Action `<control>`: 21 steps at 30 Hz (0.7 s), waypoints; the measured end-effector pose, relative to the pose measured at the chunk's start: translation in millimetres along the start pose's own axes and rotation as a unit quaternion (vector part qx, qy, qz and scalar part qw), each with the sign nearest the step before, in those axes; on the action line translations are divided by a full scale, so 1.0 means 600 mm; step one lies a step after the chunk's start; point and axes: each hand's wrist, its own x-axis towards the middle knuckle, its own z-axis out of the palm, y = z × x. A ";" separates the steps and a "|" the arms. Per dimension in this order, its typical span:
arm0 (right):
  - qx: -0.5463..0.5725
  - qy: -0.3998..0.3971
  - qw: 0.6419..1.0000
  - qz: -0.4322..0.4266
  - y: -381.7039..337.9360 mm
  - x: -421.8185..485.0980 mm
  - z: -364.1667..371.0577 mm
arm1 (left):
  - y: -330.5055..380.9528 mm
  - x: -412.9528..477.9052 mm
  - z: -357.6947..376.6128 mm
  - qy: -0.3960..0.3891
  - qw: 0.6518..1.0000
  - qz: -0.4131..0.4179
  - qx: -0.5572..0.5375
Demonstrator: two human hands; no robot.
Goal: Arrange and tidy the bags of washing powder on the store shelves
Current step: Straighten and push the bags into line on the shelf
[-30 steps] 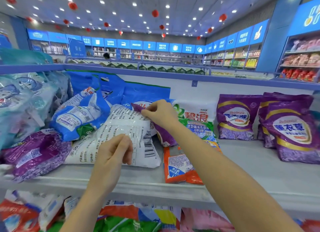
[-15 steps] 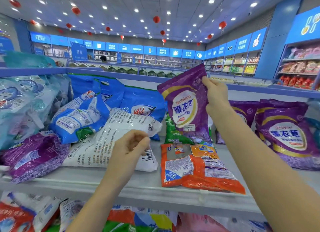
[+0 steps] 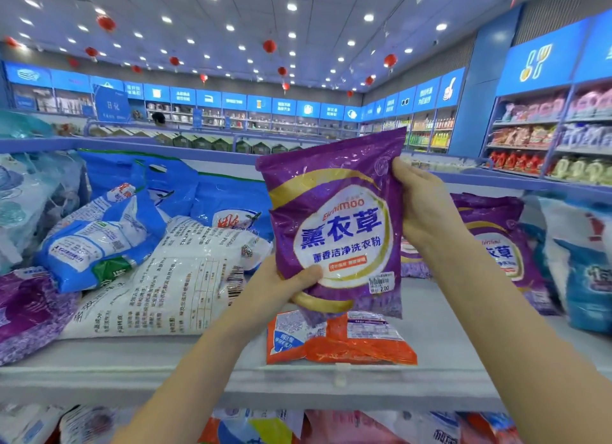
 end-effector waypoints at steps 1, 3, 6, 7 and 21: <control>-0.026 0.009 1.000 -0.015 0.000 -0.001 -0.011 | -0.002 -0.001 0.003 -0.002 1.000 -0.003 0.008; -0.056 0.015 0.998 -0.023 0.003 -0.004 -0.031 | 0.000 -0.003 0.004 -0.015 0.998 -0.003 0.056; -0.066 0.032 0.997 -0.015 0.014 -0.006 -0.044 | 0.004 -0.004 0.002 -0.039 0.984 0.006 0.175; -0.059 0.043 0.997 -0.006 0.018 -0.007 -0.043 | 0.003 -0.004 0.000 -0.036 0.979 -0.001 0.203; -0.239 0.031 0.965 -0.105 0.019 -0.002 -0.038 | -0.026 -0.005 0.016 0.062 0.985 -0.161 -0.022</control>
